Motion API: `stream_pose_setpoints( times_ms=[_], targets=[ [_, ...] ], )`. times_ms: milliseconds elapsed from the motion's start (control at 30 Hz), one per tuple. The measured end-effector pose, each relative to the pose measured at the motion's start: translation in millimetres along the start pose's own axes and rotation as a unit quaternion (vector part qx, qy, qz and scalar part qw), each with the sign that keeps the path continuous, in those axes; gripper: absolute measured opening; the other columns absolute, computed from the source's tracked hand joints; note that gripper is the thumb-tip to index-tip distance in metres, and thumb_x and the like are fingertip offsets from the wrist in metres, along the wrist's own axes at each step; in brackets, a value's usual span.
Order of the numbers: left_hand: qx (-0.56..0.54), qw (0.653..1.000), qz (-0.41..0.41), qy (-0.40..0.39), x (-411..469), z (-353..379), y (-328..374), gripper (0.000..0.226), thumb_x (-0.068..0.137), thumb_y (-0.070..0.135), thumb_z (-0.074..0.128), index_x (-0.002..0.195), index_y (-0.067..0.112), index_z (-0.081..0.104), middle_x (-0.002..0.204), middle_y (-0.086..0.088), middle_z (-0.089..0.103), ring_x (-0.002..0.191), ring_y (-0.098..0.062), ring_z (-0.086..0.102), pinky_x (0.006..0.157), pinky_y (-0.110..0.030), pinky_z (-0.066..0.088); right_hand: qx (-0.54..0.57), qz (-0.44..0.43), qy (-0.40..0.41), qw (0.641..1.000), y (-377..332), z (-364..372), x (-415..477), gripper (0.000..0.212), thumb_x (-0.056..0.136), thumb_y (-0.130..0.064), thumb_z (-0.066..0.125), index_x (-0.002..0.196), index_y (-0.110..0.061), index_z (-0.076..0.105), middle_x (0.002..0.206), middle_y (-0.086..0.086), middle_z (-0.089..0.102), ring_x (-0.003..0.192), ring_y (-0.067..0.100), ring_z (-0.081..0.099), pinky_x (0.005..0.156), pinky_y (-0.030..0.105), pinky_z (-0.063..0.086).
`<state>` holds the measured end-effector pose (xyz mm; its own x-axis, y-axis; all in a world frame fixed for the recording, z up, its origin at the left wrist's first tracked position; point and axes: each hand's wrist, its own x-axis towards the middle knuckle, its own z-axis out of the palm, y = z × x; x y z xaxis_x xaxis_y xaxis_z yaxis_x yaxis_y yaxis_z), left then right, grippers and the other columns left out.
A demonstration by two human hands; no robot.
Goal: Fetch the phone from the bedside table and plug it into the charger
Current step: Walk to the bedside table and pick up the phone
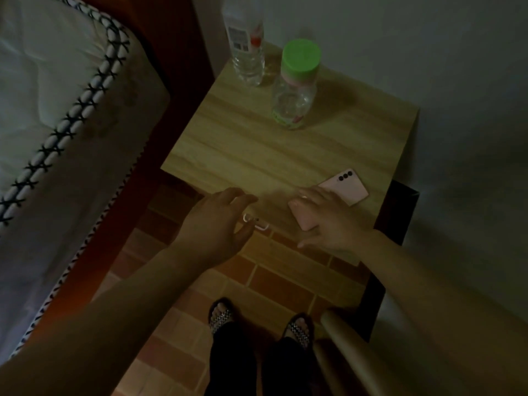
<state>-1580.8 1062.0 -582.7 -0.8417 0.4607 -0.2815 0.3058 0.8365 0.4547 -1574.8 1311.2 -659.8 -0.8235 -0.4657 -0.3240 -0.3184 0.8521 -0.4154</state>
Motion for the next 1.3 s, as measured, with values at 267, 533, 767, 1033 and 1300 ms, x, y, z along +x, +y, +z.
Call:
stream_pose_setpoints(
  times_ms=[267, 533, 767, 1033, 1300],
  targets=[
    [-0.001, 1.000, -0.019, -0.016, 5, 15, -8, 0.045, 0.084, 0.032, 0.056, 0.128, 0.021, 0.048, 0.130, -0.007, 0.051, 0.108, -0.029, 0.054, 0.086, -0.040, 0.045, -0.030, -0.002, 0.004, 1.000, 9, -1, 11, 0.086, 0.068, -0.045, 0.076, 0.138, -0.013, 0.038, 0.146, 0.008, 0.035, 0.133, 0.028, 0.025, 0.106, 0.042, 0.018],
    [-0.010, 0.999, -0.027, -0.026, 8, 19, -9, 0.044, 0.086, 0.032, 0.054, 0.128, 0.020, 0.048, 0.130, -0.006, 0.050, 0.109, -0.029, 0.053, 0.087, -0.043, 0.046, -0.035, -0.005, 0.039, 0.999, -4, 5, 27, 0.074, 0.069, -0.049, 0.074, 0.127, -0.013, 0.046, 0.132, 0.014, 0.044, 0.118, 0.032, 0.035, 0.097, 0.041, 0.029],
    [-0.018, 0.999, -0.031, -0.022, 9, 11, -18, 0.044, 0.085, 0.031, 0.055, 0.128, 0.021, 0.048, 0.130, -0.007, 0.051, 0.109, -0.029, 0.053, 0.086, -0.044, 0.047, 0.043, 0.050, 0.063, 0.996, -17, 6, 31, 0.066, 0.061, -0.048, 0.079, 0.113, -0.018, 0.053, 0.120, 0.005, 0.043, 0.106, 0.023, 0.039, 0.081, 0.034, 0.040],
    [-0.026, 0.999, -0.033, -0.012, 11, -6, -15, 0.044, 0.088, 0.034, 0.050, 0.130, 0.022, 0.045, 0.135, -0.006, 0.047, 0.114, -0.028, 0.050, 0.090, -0.043, 0.044, 0.086, 0.067, 0.084, 0.991, -23, -4, 27, 0.060, 0.070, -0.043, 0.076, 0.124, -0.021, 0.058, 0.134, 0.010, 0.050, 0.122, 0.030, 0.042, 0.096, 0.039, 0.034],
    [-0.026, 0.999, -0.041, -0.014, 17, -2, -18, 0.044, 0.087, 0.033, 0.053, 0.129, 0.022, 0.046, 0.135, -0.006, 0.047, 0.114, -0.028, 0.050, 0.089, -0.045, 0.045, 0.049, 0.052, 0.079, 0.994, -20, 8, 29, 0.048, 0.069, -0.044, 0.077, 0.111, -0.021, 0.067, 0.130, 0.012, 0.051, 0.118, 0.032, 0.043, 0.091, 0.047, 0.041]
  ],
)
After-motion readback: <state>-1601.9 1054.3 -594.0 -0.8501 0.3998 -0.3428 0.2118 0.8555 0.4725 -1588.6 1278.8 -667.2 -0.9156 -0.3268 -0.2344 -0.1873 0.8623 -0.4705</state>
